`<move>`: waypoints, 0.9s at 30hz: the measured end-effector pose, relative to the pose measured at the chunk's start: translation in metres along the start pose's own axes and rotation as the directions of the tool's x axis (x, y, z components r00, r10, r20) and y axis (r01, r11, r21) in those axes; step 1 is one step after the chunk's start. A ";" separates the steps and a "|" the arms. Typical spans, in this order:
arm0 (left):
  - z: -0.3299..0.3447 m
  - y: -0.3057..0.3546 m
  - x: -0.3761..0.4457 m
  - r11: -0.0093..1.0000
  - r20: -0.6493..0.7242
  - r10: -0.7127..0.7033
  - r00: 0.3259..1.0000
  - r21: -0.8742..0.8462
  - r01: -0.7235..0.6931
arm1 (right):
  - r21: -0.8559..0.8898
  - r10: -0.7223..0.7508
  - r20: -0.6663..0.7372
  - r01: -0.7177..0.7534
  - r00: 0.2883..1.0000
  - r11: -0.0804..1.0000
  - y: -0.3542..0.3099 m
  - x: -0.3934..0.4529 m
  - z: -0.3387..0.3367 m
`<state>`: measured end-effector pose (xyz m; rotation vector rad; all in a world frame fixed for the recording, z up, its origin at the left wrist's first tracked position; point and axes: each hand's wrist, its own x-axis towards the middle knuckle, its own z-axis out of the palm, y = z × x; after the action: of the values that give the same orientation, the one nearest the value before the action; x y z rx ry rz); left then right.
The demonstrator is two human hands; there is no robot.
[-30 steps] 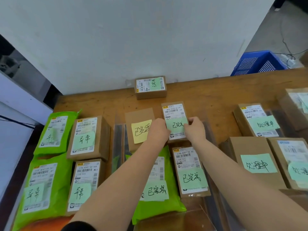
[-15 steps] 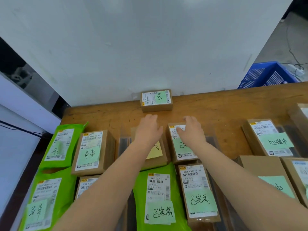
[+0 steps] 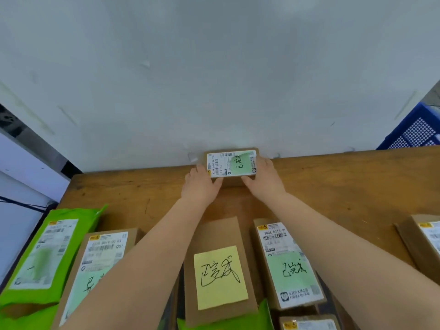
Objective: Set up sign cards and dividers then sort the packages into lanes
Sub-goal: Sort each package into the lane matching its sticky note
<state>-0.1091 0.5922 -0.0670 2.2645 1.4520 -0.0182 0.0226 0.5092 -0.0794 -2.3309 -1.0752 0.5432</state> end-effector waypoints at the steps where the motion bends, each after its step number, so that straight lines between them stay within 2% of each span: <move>1: 0.004 -0.002 0.005 0.999 0.019 -0.024 1.000 -0.029 0.024 | 0.054 0.027 -0.017 -0.026 1.000 0.998 0.000 0.005 0.003; 5: 0.010 -0.006 0.008 0.968 0.051 -0.050 0.997 -0.243 0.061 | 0.205 0.084 -0.041 -0.074 0.996 0.976 -0.002 0.012 0.012; 9: -0.007 -0.004 -0.008 0.901 -0.048 -0.073 0.996 -0.431 0.045 | 0.354 0.145 -0.082 -0.107 0.986 0.929 -0.014 -0.005 0.004; 15: -0.043 -0.004 -0.058 0.745 -0.190 -0.066 0.980 -0.662 -0.078 | 0.556 0.165 -0.165 -0.047 0.972 0.830 -0.040 -0.054 -0.042; 20: -0.068 -0.006 -0.119 0.566 -0.215 -0.080 0.973 -0.814 -0.133 | 0.581 0.131 -0.136 -0.028 0.982 0.814 -0.057 -0.119 -0.077; 24: -0.075 -0.018 -0.175 0.403 -0.206 -0.078 0.975 -0.901 -0.158 | 0.464 0.097 -0.116 -0.032 0.989 0.885 -0.062 -0.186 -0.094; 27: -0.075 -0.028 -0.212 0.344 -0.164 -0.070 0.984 -0.930 -0.130 | 0.389 0.078 -0.090 -0.037 0.993 0.920 -0.062 -0.233 -0.094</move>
<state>-0.2447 0.4476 0.0430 1.2742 1.0108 0.8590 -0.1031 0.3344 0.0643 -2.0214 -0.7708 0.5905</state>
